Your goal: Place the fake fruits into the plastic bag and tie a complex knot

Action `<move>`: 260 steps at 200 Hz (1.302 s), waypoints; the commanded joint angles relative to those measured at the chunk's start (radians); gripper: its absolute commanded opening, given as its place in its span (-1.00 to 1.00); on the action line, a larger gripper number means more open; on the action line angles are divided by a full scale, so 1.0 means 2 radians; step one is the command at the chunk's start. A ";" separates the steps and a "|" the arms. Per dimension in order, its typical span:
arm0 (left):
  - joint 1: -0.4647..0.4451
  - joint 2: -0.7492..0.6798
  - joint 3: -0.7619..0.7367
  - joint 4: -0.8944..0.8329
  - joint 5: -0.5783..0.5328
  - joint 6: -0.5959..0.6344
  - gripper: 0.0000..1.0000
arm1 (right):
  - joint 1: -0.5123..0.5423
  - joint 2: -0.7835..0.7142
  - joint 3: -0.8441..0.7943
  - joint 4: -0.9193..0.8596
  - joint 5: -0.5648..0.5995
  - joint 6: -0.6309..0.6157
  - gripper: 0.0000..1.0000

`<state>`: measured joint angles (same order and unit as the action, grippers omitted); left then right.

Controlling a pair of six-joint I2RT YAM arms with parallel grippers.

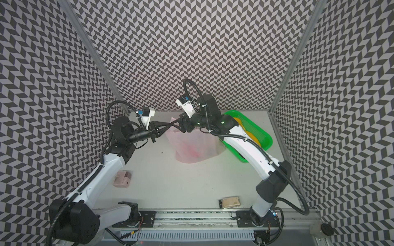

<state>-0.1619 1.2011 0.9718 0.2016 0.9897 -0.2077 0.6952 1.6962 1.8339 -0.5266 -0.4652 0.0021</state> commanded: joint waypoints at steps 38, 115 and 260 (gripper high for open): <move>-0.003 -0.008 -0.004 0.011 0.001 -0.001 -1.00 | 0.001 0.009 0.014 0.000 0.004 -0.032 0.28; -0.003 -0.008 -0.007 0.005 -0.002 0.001 -1.00 | 0.001 0.023 0.007 -0.002 -0.003 -0.033 0.07; 0.004 -0.012 0.020 -0.009 0.011 -0.010 -0.74 | -0.001 -0.019 0.027 0.022 -0.037 -0.061 -1.00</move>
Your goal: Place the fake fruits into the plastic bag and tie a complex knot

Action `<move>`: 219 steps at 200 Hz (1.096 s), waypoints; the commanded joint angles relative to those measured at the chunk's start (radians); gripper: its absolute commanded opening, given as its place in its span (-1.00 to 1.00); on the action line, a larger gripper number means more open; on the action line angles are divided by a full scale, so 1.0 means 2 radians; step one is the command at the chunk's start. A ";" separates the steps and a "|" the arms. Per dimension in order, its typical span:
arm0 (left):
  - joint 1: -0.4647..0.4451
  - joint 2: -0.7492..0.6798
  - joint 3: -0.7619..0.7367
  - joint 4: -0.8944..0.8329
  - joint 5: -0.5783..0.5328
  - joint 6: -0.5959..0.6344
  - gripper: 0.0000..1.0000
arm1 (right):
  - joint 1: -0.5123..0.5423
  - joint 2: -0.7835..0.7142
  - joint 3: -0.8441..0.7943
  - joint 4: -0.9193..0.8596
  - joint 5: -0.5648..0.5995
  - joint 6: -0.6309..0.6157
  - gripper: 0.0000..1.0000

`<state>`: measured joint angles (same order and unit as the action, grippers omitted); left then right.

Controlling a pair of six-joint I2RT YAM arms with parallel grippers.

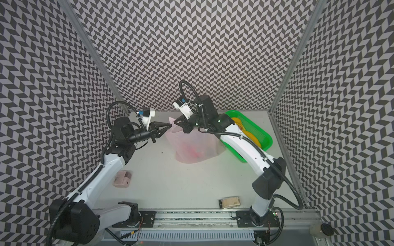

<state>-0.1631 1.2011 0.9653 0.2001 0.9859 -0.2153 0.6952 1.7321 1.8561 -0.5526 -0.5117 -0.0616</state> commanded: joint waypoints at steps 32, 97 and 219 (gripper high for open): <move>0.032 -0.029 0.035 -0.004 0.045 -0.024 -0.25 | -0.014 -0.047 0.019 0.039 -0.031 -0.034 -1.00; 0.051 -0.042 0.006 0.071 0.105 -0.026 0.48 | -0.031 -0.049 0.034 0.024 -0.069 -0.038 -1.00; -0.012 0.062 0.044 0.162 0.113 0.006 0.73 | -0.030 -0.055 0.033 0.012 -0.107 -0.040 -1.00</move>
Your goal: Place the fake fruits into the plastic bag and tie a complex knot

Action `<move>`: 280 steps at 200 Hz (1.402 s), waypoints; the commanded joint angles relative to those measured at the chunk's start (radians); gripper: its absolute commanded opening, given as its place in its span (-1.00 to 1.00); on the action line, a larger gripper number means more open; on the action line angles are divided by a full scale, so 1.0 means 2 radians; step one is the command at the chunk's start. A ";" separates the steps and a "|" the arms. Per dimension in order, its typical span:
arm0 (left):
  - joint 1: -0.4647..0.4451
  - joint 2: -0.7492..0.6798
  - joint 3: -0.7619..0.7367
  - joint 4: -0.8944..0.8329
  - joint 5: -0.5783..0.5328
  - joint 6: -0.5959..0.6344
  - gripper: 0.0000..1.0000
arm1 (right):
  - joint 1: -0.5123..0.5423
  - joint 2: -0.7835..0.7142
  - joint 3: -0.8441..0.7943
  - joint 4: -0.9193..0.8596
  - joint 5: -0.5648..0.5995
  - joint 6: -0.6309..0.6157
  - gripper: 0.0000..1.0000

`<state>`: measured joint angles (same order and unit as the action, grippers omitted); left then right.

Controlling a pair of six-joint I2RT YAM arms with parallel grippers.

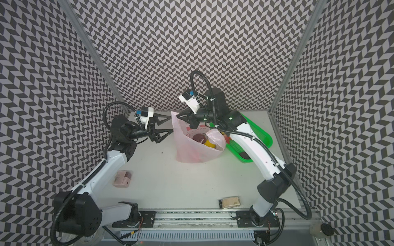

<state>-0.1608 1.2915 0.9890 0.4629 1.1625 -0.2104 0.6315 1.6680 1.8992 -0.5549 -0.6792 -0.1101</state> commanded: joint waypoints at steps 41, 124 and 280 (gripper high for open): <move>-0.030 0.060 0.062 0.028 0.030 0.015 0.53 | 0.002 -0.023 0.011 0.007 -0.042 -0.016 -1.00; -0.053 0.120 0.090 0.048 0.063 0.021 -0.44 | 0.002 -0.027 0.008 0.005 -0.031 -0.025 -1.00; -0.080 0.115 -0.052 0.122 0.010 0.022 -0.85 | -0.001 -0.039 0.011 0.029 -0.014 -0.003 -1.00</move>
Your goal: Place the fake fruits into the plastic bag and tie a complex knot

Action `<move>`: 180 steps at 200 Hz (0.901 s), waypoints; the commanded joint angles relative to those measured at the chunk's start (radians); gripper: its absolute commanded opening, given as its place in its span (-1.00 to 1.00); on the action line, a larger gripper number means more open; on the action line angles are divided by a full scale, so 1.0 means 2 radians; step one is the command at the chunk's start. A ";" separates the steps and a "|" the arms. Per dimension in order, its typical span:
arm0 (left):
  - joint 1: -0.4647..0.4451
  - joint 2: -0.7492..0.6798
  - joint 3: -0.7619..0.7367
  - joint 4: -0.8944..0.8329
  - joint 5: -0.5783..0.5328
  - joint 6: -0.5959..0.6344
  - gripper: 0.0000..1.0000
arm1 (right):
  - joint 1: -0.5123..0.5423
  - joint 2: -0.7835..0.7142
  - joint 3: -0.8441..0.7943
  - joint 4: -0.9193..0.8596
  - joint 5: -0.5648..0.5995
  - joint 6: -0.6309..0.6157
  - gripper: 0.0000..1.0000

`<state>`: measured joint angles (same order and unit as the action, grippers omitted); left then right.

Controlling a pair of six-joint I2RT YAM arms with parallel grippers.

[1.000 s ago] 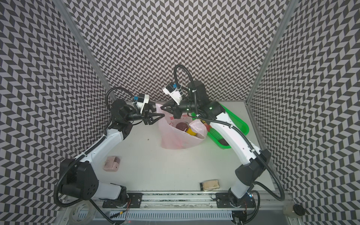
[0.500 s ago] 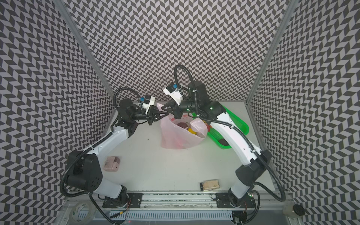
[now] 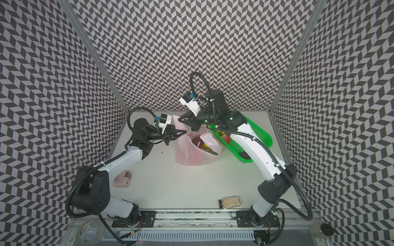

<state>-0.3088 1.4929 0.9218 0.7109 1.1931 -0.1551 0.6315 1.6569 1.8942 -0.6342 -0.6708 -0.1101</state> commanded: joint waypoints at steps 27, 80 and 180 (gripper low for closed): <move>-0.011 0.019 -0.034 0.011 -0.011 -0.005 -0.84 | -0.002 -0.035 0.015 0.069 -0.018 -0.002 -1.00; -0.018 0.034 -0.080 0.052 -0.022 -0.010 -0.78 | -0.002 -0.035 0.016 0.069 -0.023 0.001 -1.00; -0.019 0.029 -0.098 0.063 -0.043 -0.010 -1.00 | -0.005 -0.038 0.013 0.069 -0.014 0.003 -0.79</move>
<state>-0.3408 1.5639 0.7460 0.8608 1.1378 -0.1772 0.6308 1.6402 1.8942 -0.6178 -0.6872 -0.0940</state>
